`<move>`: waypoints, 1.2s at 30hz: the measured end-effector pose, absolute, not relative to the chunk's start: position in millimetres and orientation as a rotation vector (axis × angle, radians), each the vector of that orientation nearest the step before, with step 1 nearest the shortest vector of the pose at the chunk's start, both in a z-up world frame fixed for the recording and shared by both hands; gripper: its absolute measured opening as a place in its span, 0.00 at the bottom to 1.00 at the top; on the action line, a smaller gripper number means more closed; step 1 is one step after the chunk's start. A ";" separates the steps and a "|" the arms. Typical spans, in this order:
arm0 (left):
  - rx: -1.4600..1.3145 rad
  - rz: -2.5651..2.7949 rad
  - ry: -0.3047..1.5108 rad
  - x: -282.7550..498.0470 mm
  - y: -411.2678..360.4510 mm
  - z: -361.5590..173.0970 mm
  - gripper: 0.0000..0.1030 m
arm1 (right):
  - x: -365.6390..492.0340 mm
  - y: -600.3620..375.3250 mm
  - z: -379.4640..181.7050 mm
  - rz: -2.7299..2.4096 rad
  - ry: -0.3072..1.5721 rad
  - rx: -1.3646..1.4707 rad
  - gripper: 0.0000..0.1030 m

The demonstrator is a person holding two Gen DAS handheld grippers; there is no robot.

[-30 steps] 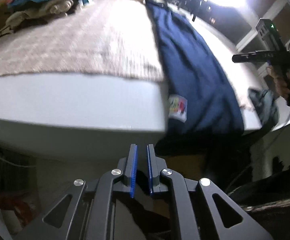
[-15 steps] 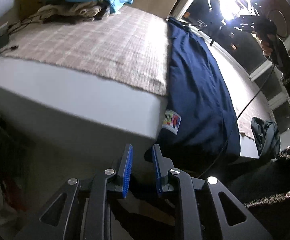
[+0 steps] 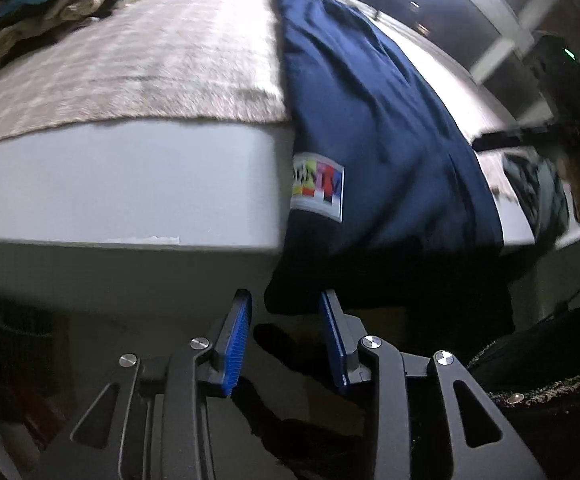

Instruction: Fold clothes

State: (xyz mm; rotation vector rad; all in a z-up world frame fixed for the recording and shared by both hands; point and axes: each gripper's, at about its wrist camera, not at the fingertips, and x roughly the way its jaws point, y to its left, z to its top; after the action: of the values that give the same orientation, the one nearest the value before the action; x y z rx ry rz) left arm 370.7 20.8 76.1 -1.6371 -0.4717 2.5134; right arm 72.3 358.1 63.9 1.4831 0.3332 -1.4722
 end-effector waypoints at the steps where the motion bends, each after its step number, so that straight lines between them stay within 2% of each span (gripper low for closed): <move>1: -1.636 2.492 -0.451 370.2 19.5 73.0 0.34 | 83.3 365.1 62.5 -1.483 0.315 1.489 0.27; 8: -1.605 2.362 -0.374 356.9 21.7 64.3 0.36 | 150.3 391.4 38.7 -1.599 0.231 1.537 0.27; 15: -1.568 2.238 -0.312 343.2 25.5 57.5 0.37 | 154.6 392.3 17.1 -1.645 0.210 1.594 0.27; 23: -1.544 2.179 -0.338 342.3 30.6 61.7 0.34 | 150.3 383.3 -5.6 -1.590 0.176 1.628 0.27; 24: -1.543 2.182 -0.330 344.3 28.3 62.4 0.34 | 149.8 383.6 -3.6 -1.579 0.161 1.628 0.24; 25: -1.545 2.188 -0.320 346.2 26.4 62.9 0.34 | 149.3 384.6 -0.4 -1.567 0.144 1.628 0.08; 26: -1.551 2.201 -0.306 347.8 25.3 63.1 0.34 | 148.8 385.7 2.9 -1.555 0.128 1.629 0.04; 31: -1.553 2.306 -0.175 364.4 26.7 71.3 0.34 | 145.7 391.0 20.4 -1.498 0.037 1.627 0.04; 36: -1.411 2.493 -0.060 401.9 60.9 90.9 0.40 | 139.1 393.6 43.9 -1.467 -0.088 1.612 0.04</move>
State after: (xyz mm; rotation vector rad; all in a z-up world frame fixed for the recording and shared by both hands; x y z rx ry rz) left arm 401.9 60.9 90.9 -1.4115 -0.0598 2.4932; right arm 139.1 393.6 43.9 1.6124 -0.0876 -1.4671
